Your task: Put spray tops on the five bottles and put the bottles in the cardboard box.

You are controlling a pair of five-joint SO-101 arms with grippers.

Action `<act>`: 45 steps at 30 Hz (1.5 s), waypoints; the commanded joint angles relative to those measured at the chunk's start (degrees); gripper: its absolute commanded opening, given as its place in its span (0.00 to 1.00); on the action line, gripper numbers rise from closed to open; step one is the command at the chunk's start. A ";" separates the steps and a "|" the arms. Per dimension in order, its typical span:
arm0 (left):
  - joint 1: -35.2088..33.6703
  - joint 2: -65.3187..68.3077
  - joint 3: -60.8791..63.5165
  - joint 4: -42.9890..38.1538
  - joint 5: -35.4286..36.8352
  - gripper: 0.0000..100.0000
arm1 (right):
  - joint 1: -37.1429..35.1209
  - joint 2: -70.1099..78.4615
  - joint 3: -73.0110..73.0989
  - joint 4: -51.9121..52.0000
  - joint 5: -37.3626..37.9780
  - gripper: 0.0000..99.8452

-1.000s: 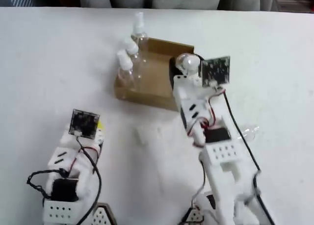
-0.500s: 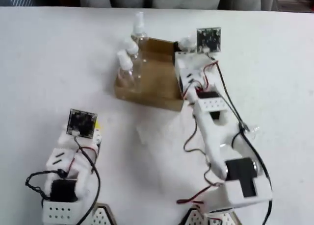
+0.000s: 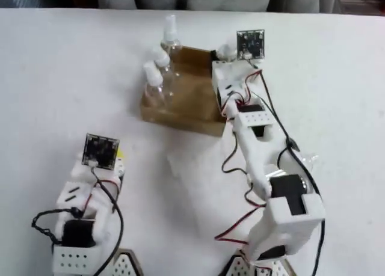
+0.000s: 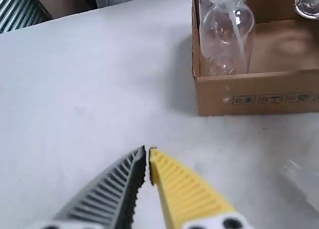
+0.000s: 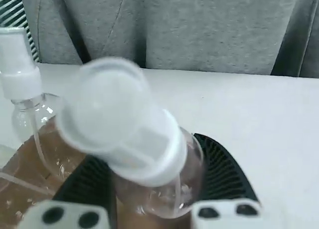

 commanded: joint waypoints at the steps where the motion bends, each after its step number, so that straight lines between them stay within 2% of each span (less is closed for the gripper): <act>1: -0.66 -0.57 -0.09 -0.97 -0.53 0.02 | 0.40 0.13 -3.16 -1.54 0.18 0.01; 11: -0.66 -0.57 -0.09 -0.97 -0.53 0.02 | 0.84 5.23 -3.69 -8.13 0.62 0.02; 25: -0.66 -0.57 -0.09 -0.97 -0.53 0.02 | 2.24 17.36 -13.36 -7.96 0.62 0.02; 33: -0.66 -0.57 -0.09 -0.97 -0.53 0.02 | 1.98 18.07 -16.97 1.45 0.62 0.02; 45: -0.66 -0.57 -0.09 -0.97 -0.53 0.02 | 1.54 19.21 -17.23 5.67 0.88 0.02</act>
